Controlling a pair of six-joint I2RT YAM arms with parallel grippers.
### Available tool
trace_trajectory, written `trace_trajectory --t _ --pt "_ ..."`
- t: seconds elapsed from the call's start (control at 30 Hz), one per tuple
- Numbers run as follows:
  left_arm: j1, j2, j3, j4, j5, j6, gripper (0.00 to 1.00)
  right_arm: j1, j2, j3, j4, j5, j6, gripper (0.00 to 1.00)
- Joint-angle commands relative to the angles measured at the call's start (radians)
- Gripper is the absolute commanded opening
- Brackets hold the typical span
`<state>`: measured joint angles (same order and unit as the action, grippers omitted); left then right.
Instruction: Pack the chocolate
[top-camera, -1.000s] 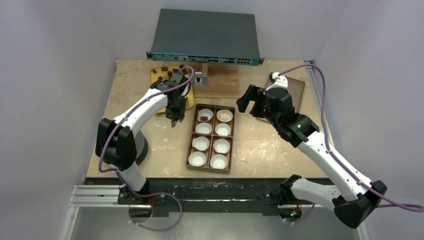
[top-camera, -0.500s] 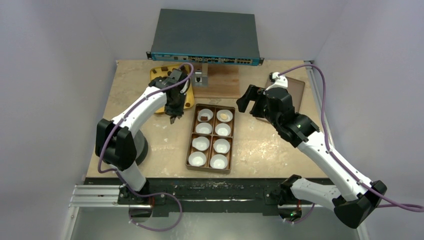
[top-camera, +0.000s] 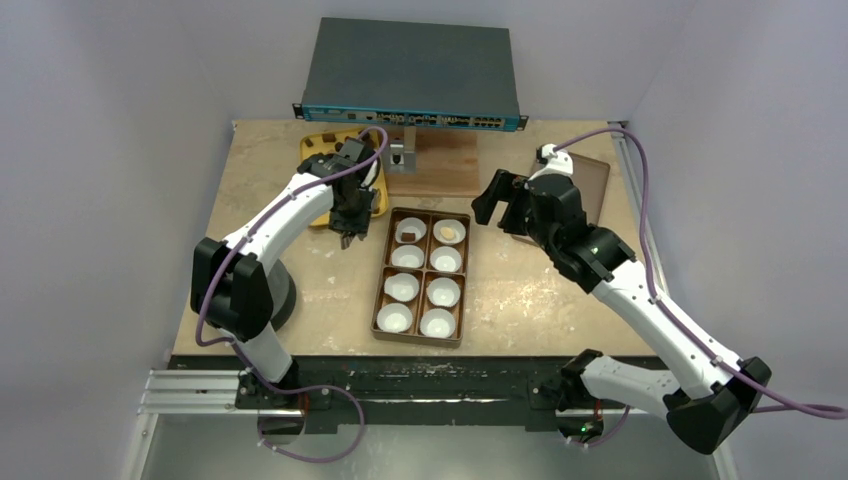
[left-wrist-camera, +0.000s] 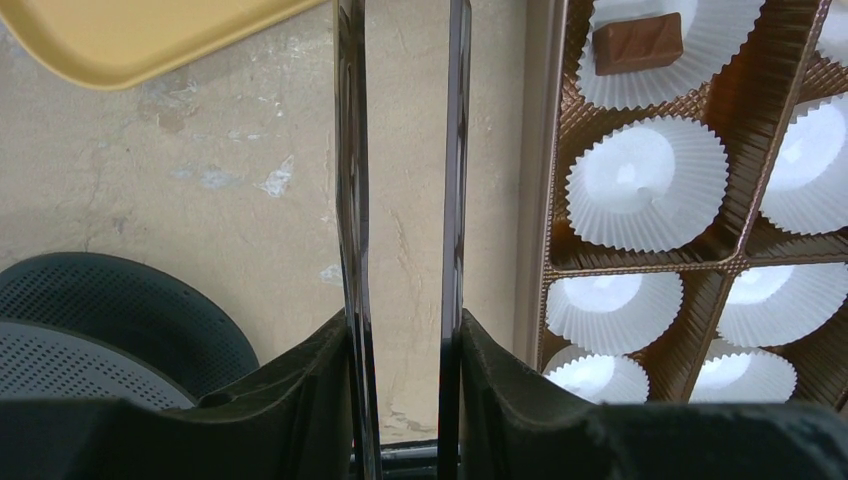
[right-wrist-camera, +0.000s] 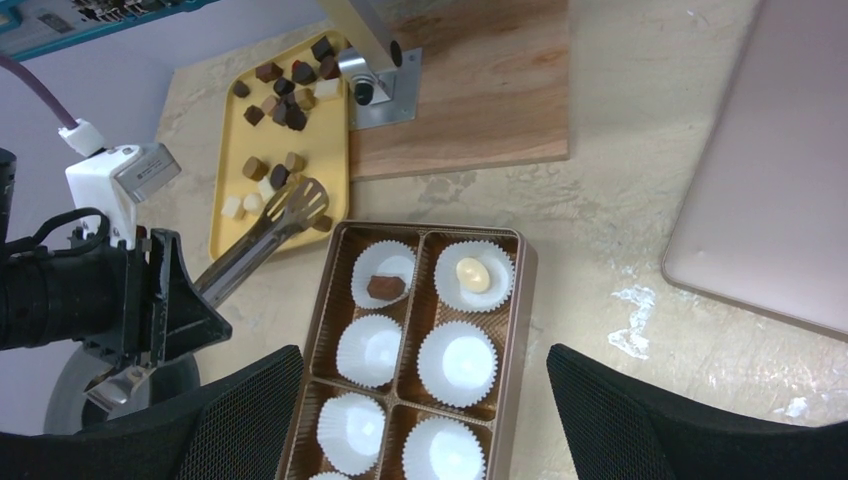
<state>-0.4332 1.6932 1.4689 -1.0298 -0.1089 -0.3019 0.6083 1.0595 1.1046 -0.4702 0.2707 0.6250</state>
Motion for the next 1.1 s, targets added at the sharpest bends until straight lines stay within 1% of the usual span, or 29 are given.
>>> trace_trajectory --t 0.0,0.6,0.67,0.93,1.07 --pt "0.005 -0.010 0.018 -0.001 0.020 0.019 0.36 -0.001 0.005 0.009 0.034 0.006 -0.010 0.89" --pt "0.006 0.033 -0.003 -0.023 0.015 0.037 0.35 -0.001 0.004 0.004 0.041 0.000 -0.008 0.89" --pt "0.005 0.031 0.000 -0.026 0.011 0.037 0.34 0.000 0.005 0.006 0.042 0.000 -0.008 0.89" --pt "0.005 0.035 0.012 -0.027 -0.013 0.037 0.27 0.000 0.012 0.006 0.044 0.000 -0.010 0.89" --pt "0.005 0.033 0.026 -0.027 -0.022 0.034 0.26 -0.001 0.009 0.007 0.043 0.001 -0.009 0.89"
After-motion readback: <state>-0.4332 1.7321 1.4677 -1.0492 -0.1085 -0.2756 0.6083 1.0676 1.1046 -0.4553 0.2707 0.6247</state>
